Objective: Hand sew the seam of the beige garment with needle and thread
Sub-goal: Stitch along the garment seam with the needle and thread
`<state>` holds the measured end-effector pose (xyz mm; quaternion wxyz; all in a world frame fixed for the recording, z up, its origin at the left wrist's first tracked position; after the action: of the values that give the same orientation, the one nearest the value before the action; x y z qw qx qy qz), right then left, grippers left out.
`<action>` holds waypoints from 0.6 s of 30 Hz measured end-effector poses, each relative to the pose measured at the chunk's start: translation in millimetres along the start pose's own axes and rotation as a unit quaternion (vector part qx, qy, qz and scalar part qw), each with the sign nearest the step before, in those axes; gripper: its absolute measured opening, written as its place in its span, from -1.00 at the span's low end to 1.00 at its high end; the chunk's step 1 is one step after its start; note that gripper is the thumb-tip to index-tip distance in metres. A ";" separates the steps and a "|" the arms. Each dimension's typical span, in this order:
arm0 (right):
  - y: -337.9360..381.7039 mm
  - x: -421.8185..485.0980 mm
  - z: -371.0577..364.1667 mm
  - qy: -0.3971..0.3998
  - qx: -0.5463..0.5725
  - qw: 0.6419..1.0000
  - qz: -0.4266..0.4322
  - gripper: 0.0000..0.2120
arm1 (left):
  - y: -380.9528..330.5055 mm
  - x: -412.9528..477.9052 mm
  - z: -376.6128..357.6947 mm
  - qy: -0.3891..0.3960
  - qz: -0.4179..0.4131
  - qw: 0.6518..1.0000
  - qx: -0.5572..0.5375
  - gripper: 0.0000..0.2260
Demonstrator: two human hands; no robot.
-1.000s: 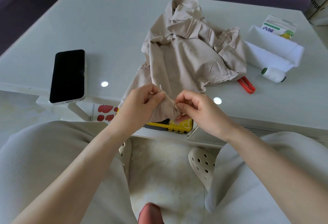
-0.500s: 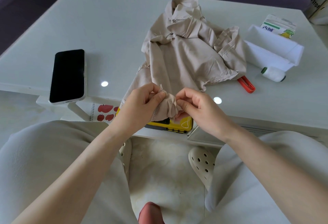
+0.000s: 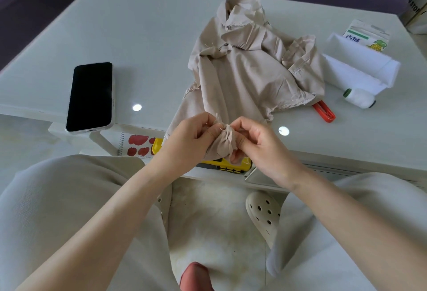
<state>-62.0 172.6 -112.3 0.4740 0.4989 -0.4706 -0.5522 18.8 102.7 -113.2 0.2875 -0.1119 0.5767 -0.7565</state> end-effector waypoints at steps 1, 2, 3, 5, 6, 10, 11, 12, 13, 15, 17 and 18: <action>-0.6 0.5 -0.6 0.002 0.003 1.000 -0.003 -0.82 | -0.5 -0.8 -1.3 0.008 0.001 1.000 -0.004 -0.79; -1.0 0.7 -1.0 0.003 0.006 1.000 -0.006 -0.82 | -2.5 -2.3 -2.6 0.014 -0.001 1.000 -0.012 -0.78; -1.2 1.2 -1.2 0.002 0.008 1.000 -0.009 -0.82 | -3.8 -3.4 -3.5 0.018 0.000 0.999 -0.027 -0.78; -2.2 1.6 -0.7 -0.001 0.014 1.000 -0.013 -0.83 | -2.1 -3.9 -4.8 0.028 0.012 0.997 -0.064 -0.77; -2.9 1.6 -0.3 -0.003 0.020 1.000 -0.015 -0.83 | -1.1 -4.4 -5.4 0.033 0.021 0.995 -0.087 -0.74; -7.9 2.2 1.8 -0.016 0.057 0.998 -0.025 -0.84 | -5.6 -5.6 -5.3 0.036 0.027 0.992 -0.118 -0.59; -8.8 2.8 2.4 -0.018 0.060 0.998 -0.027 -0.84 | -5.4 -5.2 -5.7 0.038 0.025 0.992 -0.115 -0.58; -10.0 3.2 2.8 -0.019 0.061 0.998 -0.029 -0.84 | -6.0 -5.0 -6.7 0.041 0.024 0.993 -0.113 -0.59; -11.6 4.0 3.0 -0.021 0.060 0.997 -0.033 -0.85 | -4.7 -4.5 -6.8 0.042 0.023 0.993 -0.109 -0.61; -15.8 4.9 4.4 -0.027 0.057 0.997 -0.040 -0.85 | -1.7 -2.8 -5.8 0.038 0.017 0.994 -0.104 -0.68; -19.3 5.8 6.4 -0.039 0.052 0.997 -0.044 -0.84 | 3.1 -1.2 -3.2 0.026 0.023 0.994 -0.104 -0.75; -20.7 6.2 7.2 -0.043 0.049 0.997 -0.047 -0.84 | 4.9 -1.2 -2.0 0.020 0.028 0.993 -0.111 -0.77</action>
<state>-70.7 168.9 -133.1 0.4022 0.5184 -0.4931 -0.5713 20.3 104.2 -118.2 0.2829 -0.1116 0.6657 -0.6815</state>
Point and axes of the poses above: each hand's wrist, its own x-axis towards the middle knuckle, its own z-axis out of the back of the hand, y = z × x, the point moved 9 cm from there along x, towards the middle knuckle, and after that the axes turned 8 degrees about y, right-handed, at the moved point
